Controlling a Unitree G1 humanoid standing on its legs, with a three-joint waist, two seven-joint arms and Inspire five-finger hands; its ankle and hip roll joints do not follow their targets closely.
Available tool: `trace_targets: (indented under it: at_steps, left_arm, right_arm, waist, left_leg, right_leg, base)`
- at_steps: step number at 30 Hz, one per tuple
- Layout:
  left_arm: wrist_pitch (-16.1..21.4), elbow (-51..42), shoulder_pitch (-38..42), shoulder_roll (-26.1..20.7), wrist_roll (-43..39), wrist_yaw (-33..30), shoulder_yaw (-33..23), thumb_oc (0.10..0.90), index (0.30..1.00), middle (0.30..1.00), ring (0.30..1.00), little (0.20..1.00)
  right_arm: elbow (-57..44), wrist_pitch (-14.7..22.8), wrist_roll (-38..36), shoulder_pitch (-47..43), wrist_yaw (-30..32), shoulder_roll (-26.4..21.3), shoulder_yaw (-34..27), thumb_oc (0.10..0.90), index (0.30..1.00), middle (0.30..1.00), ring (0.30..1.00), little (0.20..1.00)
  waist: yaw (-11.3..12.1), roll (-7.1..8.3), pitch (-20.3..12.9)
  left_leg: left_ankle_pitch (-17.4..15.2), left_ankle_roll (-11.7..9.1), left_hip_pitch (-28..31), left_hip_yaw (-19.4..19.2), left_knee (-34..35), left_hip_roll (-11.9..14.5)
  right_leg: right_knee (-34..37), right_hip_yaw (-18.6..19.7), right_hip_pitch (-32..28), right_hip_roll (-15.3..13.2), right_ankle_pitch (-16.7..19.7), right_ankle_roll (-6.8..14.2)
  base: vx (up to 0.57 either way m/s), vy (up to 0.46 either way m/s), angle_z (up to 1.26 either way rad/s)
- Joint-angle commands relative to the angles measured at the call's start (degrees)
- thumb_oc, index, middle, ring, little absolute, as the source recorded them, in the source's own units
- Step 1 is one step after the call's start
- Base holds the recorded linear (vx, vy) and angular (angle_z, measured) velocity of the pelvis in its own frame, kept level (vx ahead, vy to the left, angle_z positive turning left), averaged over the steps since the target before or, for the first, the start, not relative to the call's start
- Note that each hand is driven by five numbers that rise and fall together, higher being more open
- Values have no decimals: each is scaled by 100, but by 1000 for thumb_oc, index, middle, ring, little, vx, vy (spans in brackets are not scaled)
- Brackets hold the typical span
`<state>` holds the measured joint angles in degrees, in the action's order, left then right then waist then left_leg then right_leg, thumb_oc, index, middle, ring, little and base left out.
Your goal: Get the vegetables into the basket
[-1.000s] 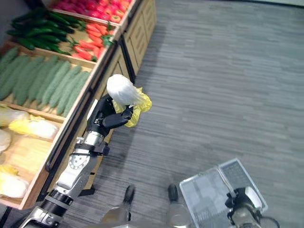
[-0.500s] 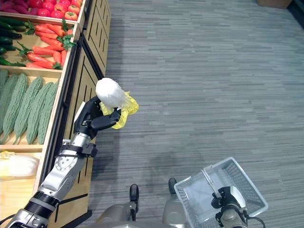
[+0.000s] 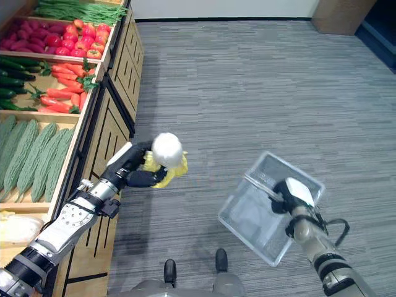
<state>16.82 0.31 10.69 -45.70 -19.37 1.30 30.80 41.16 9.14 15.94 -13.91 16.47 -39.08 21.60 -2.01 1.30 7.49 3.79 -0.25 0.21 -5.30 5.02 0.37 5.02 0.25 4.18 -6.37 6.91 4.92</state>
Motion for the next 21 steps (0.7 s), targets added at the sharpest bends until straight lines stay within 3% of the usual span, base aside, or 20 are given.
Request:
trace_targets:
  at_steps: [1,5,9,21]
  left_arm:
    - [678,-195,995,128,714,-224,329,400,300,300,300,300]
    - [708,-125,1478,137,1177,-305,957,400,300,300,300,300]
    - [650,491,1969,630,1917,-508,1691,400,300,300,300,300]
    - [522,1524,2127,1317,3248,-568,2232,400,300,300,300,300]
  right_arm:
    - [464,287,103,-964,380,-365,221,400,300,300,300,300]
    - [510,293,71,-1398,438,-290,459,400,300,300,300,300]
    - [629,288,-66,-2269,496,161,974,400,300,300,300,300]
    - [141,309,-441,-2624,415,610,1103,400,300,300,300,300]
  waist:
    - [78,166,-515]
    - [49,130,-555]
    - [48,93,-580]
    - [-42,65,-613]
  left_leg:
    - [-78,-532,-183,-153,-2,466]
    - [-91,-543,-154,-177,-2,490]
    - [-108,-562,-110,-323,-2,552]
    - [-150,-554,-65,-356,-2,564]
  right_leg:
    - [-2,-50,-150,-275,-196,632]
    - [-2,-32,-174,-260,-204,629]
    - [-2,34,-110,-226,-159,652]
    - [-2,49,-147,-232,-180,631]
  base:
    - [-8,-23,-5]
    - [-3,-10,-2]
    - [-24,-28,-13]
    - [6,-3,-5]
